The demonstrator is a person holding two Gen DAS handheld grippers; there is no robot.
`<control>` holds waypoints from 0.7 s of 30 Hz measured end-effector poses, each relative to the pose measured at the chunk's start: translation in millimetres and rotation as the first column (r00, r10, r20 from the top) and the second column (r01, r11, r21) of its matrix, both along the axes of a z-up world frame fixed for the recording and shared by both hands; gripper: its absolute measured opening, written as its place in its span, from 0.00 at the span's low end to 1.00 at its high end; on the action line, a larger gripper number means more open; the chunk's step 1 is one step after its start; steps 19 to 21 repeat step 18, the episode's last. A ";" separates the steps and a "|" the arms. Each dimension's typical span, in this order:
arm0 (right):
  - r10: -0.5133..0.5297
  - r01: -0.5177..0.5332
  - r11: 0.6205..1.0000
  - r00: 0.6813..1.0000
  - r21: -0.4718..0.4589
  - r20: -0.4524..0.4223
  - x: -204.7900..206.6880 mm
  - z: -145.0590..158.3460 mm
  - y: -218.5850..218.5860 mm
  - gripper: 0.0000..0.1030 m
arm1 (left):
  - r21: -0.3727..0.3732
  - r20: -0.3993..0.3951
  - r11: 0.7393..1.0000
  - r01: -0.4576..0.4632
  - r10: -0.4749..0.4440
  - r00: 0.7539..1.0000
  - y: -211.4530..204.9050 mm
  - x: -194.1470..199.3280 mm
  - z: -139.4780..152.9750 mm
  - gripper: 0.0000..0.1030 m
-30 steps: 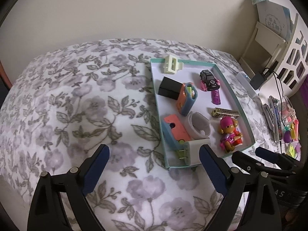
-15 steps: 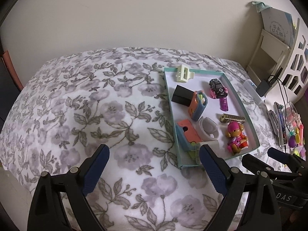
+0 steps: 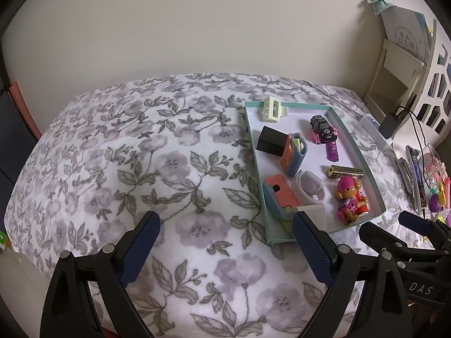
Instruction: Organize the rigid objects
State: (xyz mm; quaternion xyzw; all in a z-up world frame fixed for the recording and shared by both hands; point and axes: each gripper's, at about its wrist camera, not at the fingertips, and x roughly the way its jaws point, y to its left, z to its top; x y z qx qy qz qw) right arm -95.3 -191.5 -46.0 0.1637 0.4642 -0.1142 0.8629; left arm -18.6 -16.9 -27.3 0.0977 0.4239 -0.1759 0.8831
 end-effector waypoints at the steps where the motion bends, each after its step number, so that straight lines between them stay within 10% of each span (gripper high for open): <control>1: 0.000 0.000 1.000 1.000 0.000 0.000 0.0 0.1 0.1 0.96 | 0.000 0.002 1.000 0.002 -0.002 1.000 -0.1 -0.4 0.4 0.92; 21: 0.000 0.000 1.000 1.000 0.001 0.001 0.5 0.4 0.6 0.96 | 0.014 0.024 1.000 -0.012 0.011 1.000 2.4 -1.3 1.5 0.92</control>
